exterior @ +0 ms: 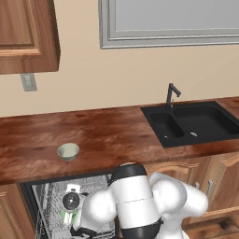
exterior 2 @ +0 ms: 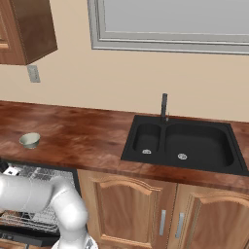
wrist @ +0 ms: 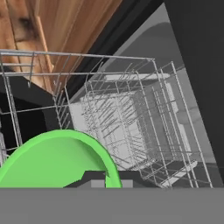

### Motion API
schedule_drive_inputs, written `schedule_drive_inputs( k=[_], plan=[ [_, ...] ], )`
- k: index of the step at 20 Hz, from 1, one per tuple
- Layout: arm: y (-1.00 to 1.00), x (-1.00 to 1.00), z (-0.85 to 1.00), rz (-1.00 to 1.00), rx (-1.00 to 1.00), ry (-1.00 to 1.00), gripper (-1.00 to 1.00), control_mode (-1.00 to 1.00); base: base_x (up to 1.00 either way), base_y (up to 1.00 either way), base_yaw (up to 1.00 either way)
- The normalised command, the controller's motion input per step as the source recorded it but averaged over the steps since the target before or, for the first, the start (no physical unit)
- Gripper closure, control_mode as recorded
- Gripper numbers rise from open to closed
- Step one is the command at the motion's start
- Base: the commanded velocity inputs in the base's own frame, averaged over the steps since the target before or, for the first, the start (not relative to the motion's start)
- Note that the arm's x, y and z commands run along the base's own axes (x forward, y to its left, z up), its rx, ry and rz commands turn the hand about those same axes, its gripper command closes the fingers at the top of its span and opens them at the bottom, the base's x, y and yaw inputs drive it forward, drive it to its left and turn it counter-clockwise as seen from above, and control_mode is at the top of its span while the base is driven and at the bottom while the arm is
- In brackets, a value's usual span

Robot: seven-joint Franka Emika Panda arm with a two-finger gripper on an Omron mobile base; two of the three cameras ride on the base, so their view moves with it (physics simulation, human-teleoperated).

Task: Pick up the cup and bowl from the counter, place them in the dishwasher, and close the dishwasher door.

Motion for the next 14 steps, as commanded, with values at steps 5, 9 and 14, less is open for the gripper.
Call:
schedule_drive_inputs(
  k=[5, 9, 14],
  plan=[
    [0.02, 0.00, -0.48, 0.07, 0.05, -0.03, 1.00, -1.00, 0.00, 0.00, 0.00],
    [0.01, 0.00, -0.36, 0.05, 0.11, -0.02, 1.00, -1.00, 0.00, 0.00, 0.00],
    [0.00, 0.00, -0.37, 0.05, 0.14, -0.01, 1.00, -1.00, 0.00, 0.00, 0.00]
  ],
)
